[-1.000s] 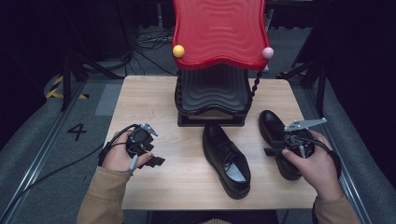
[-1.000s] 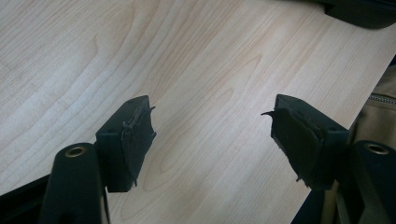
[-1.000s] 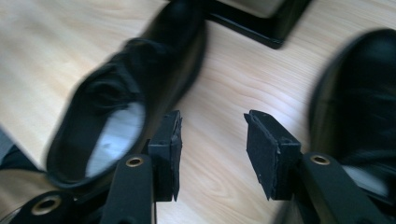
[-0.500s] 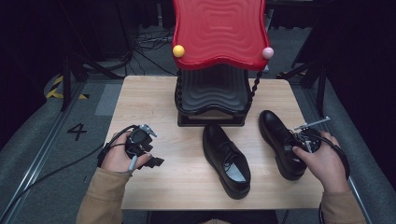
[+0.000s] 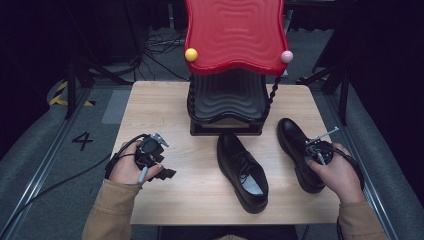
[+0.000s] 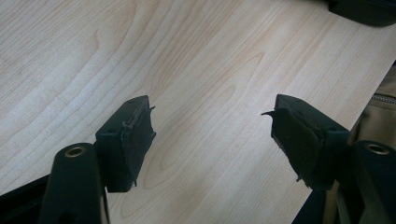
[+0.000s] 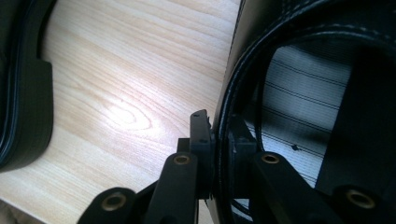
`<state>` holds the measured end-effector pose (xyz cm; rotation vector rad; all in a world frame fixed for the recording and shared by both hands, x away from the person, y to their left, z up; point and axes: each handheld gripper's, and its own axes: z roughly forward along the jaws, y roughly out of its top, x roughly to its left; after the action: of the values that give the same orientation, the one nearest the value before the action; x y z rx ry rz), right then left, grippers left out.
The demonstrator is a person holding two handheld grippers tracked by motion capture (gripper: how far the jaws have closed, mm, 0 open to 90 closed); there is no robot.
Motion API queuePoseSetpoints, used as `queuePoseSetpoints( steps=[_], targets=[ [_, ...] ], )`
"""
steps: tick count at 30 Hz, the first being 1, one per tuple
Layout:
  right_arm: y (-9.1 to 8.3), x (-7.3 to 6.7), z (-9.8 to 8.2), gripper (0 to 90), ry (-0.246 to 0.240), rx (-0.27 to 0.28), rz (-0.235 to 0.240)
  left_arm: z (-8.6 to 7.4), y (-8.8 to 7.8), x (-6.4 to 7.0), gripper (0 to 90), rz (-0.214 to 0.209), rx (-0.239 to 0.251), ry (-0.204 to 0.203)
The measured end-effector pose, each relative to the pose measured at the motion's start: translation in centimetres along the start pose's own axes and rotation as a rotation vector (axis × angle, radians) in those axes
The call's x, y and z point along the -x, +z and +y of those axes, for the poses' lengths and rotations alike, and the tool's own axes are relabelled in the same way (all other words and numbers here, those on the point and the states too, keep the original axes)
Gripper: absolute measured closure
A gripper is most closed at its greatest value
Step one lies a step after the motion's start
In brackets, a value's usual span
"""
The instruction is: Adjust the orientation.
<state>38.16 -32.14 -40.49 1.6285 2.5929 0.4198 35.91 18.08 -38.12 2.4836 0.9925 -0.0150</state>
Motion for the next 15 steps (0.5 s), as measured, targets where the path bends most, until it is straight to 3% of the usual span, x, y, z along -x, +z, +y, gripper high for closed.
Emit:
queuePoseSetpoints(
  steps=[4,8,15],
  targets=[
    [-0.2,0.1,-0.1,85.7,0.030,0.017,0.001,0.0,-0.1,0.0,29.7,-0.001,0.005,-0.002],
    [-1.3,0.1,-0.3,86.0,0.038,0.077,-0.004,0.0,0.0,-0.1,29.7,0.000,0.002,0.000],
    [-3.4,-1.3,-0.7,85.8,-0.010,0.136,0.003,0.2,0.0,0.0,29.7,-0.003,0.001,-0.002]
  ],
)
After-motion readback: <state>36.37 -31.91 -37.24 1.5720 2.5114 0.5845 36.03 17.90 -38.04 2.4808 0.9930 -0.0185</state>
